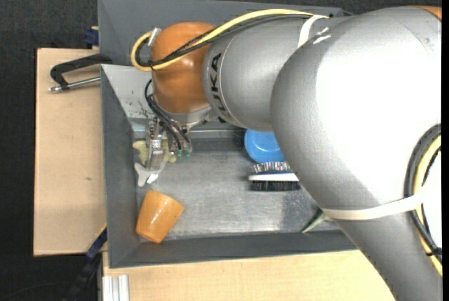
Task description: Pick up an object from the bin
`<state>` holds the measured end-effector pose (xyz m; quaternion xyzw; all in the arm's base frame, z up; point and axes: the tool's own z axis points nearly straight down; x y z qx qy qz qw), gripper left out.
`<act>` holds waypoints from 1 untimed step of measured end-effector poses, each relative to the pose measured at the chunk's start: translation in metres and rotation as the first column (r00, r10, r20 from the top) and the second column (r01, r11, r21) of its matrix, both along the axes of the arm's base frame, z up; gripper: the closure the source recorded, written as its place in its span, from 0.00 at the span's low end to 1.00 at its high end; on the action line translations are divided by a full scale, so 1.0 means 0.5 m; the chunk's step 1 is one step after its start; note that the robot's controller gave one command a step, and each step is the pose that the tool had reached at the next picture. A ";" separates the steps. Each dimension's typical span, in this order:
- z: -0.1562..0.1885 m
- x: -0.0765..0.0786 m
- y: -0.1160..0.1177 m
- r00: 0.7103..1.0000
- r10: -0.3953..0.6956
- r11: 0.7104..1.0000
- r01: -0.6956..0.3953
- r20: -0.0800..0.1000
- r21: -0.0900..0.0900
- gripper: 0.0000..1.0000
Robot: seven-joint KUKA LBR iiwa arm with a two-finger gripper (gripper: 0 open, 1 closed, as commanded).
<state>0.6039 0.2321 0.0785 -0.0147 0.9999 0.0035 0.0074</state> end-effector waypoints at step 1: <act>-0.001 0.002 0.000 1.000 -0.004 1.000 0.004 -0.002 0.001 1.00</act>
Offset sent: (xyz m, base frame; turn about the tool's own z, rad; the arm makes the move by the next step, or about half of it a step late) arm -0.0033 -0.0036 -0.0085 0.0048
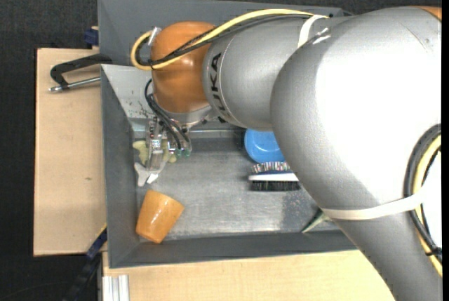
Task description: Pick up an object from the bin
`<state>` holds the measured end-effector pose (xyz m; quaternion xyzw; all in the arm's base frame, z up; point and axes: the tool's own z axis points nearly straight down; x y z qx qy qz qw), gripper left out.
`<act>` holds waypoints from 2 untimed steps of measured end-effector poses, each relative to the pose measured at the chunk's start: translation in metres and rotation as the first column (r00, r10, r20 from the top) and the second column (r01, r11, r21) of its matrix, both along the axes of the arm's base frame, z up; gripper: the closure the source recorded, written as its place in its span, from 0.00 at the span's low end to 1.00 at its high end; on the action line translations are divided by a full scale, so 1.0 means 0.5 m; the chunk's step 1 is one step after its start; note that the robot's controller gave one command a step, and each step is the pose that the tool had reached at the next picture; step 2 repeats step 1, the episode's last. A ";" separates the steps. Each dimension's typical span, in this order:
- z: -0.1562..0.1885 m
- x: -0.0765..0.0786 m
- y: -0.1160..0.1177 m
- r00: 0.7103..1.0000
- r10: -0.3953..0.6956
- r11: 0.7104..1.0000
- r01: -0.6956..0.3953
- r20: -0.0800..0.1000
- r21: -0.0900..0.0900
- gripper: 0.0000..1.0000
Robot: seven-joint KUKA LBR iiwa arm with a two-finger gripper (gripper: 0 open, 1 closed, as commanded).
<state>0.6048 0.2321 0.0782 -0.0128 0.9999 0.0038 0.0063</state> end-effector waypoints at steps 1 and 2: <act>0.000 0.002 -0.002 1.000 -0.012 1.000 0.012 -0.002 0.002 1.00; 0.000 0.002 -0.002 1.000 -0.012 1.000 0.012 -0.002 0.002 1.00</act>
Offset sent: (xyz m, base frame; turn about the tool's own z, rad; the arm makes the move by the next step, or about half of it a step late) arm -0.0024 -0.0060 -0.0082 0.0155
